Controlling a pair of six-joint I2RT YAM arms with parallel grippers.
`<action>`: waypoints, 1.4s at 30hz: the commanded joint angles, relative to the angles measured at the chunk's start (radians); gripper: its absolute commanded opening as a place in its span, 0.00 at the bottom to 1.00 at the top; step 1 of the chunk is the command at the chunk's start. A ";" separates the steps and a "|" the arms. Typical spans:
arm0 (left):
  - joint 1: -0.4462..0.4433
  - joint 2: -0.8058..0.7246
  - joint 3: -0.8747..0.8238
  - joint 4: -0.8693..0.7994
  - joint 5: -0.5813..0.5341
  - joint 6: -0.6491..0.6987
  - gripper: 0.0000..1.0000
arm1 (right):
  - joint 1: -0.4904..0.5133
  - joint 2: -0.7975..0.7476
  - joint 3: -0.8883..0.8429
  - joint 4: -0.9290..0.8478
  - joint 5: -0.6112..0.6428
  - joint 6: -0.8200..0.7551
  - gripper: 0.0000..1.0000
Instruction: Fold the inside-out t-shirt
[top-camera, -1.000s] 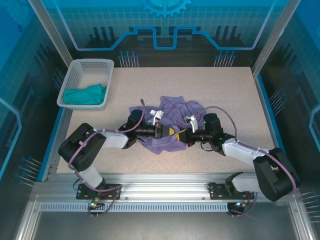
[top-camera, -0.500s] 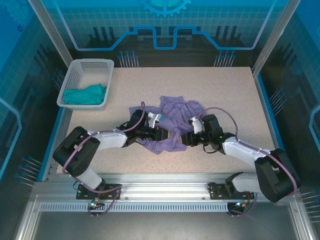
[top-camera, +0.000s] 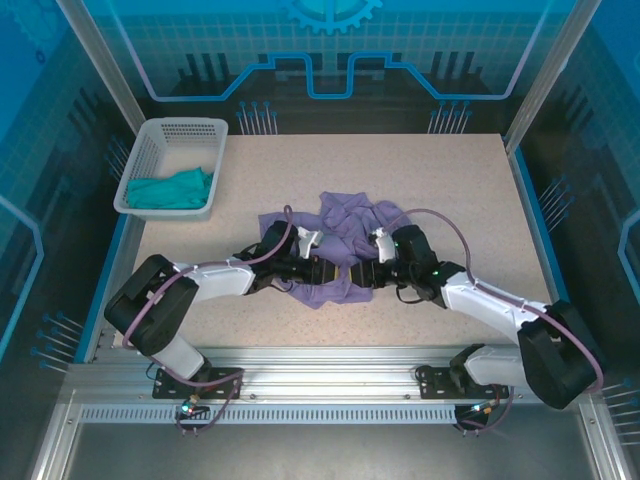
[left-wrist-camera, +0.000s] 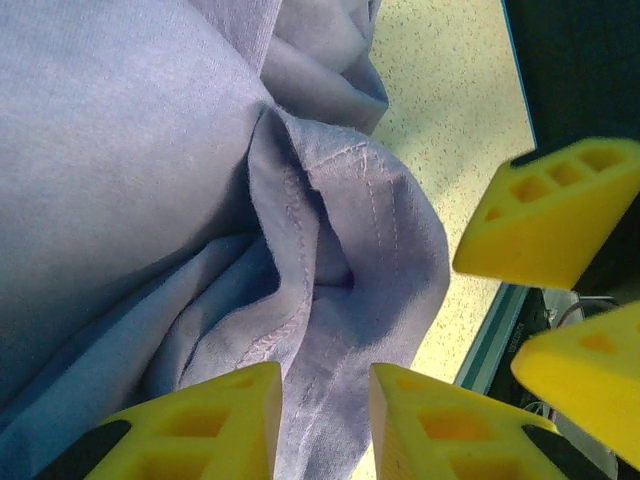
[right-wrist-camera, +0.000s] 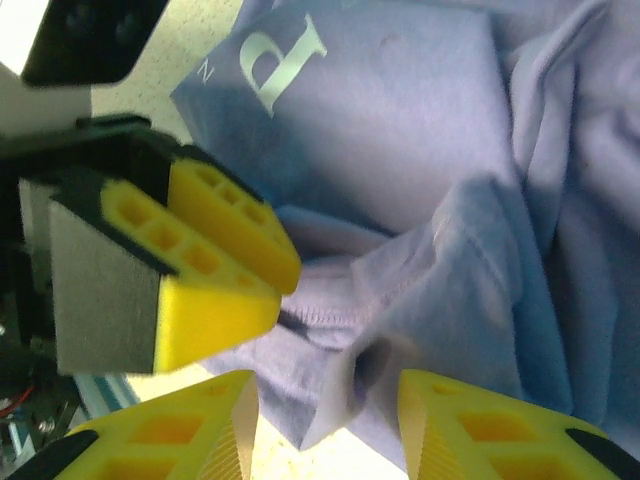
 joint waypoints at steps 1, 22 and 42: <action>-0.005 -0.023 0.021 -0.022 -0.011 0.037 0.30 | 0.010 0.063 0.050 -0.060 0.090 0.030 0.39; -0.067 0.094 0.139 -0.007 0.048 0.018 0.31 | -0.090 0.120 -0.054 -0.011 -0.016 -0.014 0.00; -0.098 0.276 0.297 -0.082 -0.037 0.033 0.34 | -0.116 0.092 -0.117 0.058 -0.043 -0.005 0.00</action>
